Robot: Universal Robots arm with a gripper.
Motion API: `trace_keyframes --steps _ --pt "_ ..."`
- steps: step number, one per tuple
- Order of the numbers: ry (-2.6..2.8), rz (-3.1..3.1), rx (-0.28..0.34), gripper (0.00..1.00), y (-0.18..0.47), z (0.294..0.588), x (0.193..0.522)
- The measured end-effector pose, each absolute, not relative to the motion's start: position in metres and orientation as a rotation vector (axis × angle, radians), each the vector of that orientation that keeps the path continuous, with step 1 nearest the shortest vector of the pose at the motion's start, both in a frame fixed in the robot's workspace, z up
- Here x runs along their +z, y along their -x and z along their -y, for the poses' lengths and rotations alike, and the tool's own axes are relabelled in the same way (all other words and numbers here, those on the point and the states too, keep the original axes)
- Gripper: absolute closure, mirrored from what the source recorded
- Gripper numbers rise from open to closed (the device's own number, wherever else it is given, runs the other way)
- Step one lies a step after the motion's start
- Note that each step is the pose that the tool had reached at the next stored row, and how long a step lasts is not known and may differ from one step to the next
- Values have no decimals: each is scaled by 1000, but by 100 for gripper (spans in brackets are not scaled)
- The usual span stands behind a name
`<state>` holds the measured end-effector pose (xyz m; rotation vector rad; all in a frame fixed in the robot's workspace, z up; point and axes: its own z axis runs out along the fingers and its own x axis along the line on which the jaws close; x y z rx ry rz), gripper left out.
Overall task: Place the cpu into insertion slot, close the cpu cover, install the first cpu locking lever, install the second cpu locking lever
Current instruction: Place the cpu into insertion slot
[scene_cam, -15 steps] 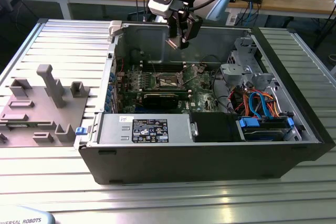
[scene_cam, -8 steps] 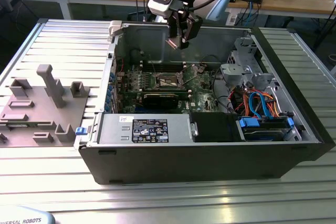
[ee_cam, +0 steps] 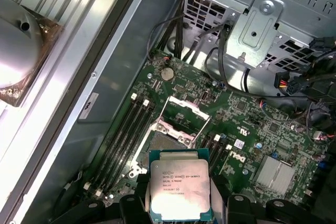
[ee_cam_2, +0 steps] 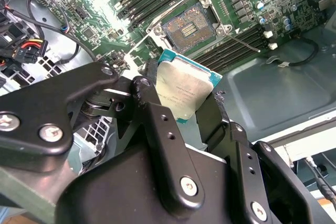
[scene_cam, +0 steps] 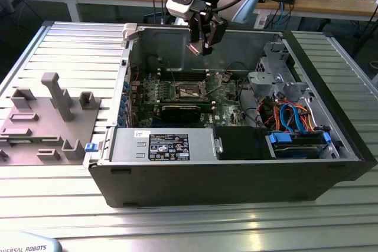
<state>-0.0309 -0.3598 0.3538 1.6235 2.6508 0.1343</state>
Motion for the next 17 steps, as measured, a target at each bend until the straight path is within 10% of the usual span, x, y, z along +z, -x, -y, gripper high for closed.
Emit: trace_keyframes --steps 17 --pt "-1644 -2637 134 46 31 360 354"
